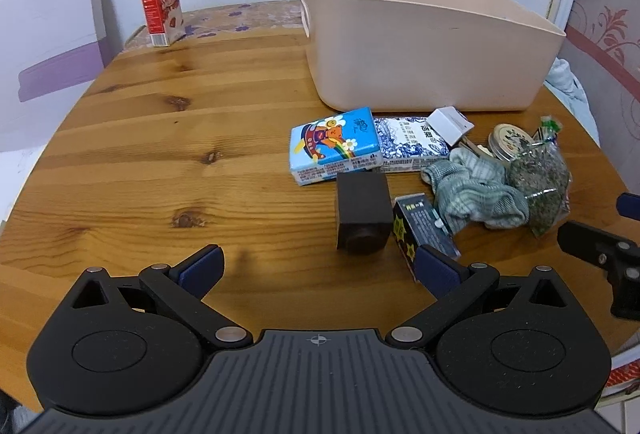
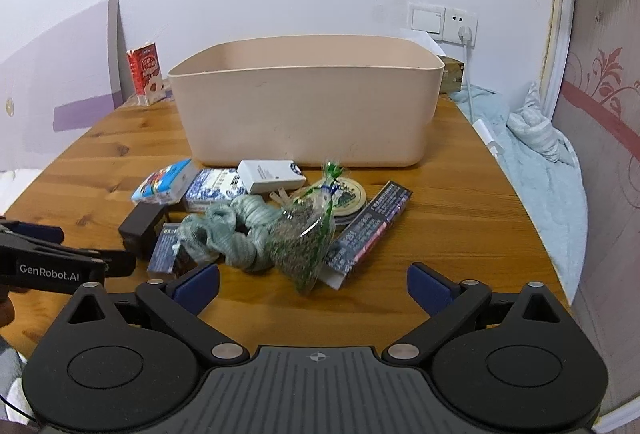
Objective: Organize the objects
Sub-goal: 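Grasp the black cube box with the left gripper while the right grasps the green herb bag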
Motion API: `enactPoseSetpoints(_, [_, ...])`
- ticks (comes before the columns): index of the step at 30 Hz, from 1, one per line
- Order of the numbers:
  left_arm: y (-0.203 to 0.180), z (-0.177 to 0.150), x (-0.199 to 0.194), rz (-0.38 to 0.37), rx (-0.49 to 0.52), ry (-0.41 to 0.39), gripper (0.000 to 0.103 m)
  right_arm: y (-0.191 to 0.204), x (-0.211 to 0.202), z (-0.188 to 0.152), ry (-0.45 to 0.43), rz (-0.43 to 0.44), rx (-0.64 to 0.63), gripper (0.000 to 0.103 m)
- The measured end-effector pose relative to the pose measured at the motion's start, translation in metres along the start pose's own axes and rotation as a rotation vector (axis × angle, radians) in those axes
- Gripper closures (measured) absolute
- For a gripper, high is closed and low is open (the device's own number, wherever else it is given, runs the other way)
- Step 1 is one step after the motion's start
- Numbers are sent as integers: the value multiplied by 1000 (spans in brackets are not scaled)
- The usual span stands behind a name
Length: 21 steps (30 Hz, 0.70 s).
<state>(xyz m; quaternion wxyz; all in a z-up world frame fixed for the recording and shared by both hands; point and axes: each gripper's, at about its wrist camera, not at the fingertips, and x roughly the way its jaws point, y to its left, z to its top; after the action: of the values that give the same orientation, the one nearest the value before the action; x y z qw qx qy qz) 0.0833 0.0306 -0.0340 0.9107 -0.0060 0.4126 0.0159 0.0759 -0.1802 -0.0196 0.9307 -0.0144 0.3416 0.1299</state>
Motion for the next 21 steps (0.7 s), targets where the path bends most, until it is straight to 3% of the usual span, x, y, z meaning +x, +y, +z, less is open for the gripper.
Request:
enactPoseSetpoints(7, [1, 12, 16, -5, 12, 2, 0, -1, 14, 13, -11, 19, 5, 16])
enactPoseSetpoints(13, [1, 16, 32, 3, 17, 9, 3, 0, 33, 19, 10, 32, 9, 35])
enactPoseSetpoints(15, [1, 18, 37, 0, 18, 19, 21, 1, 38, 20, 17, 37, 7, 44])
enactPoseSetpoints(16, [1, 18, 40, -2, 19, 26, 23, 2, 41, 21, 20, 39, 5, 47])
enactPoseSetpoints(18, [0, 19, 40, -2, 21, 11, 34, 3, 45, 21, 28, 49, 2, 65])
enactPoseSetpoints(19, [0, 19, 39, -10, 22, 7, 38, 4, 45, 21, 32, 57, 0, 66])
enactPoseSetpoints(21, [-1, 20, 38, -19, 32, -4, 59, 7, 44, 21, 27, 56, -8, 75])
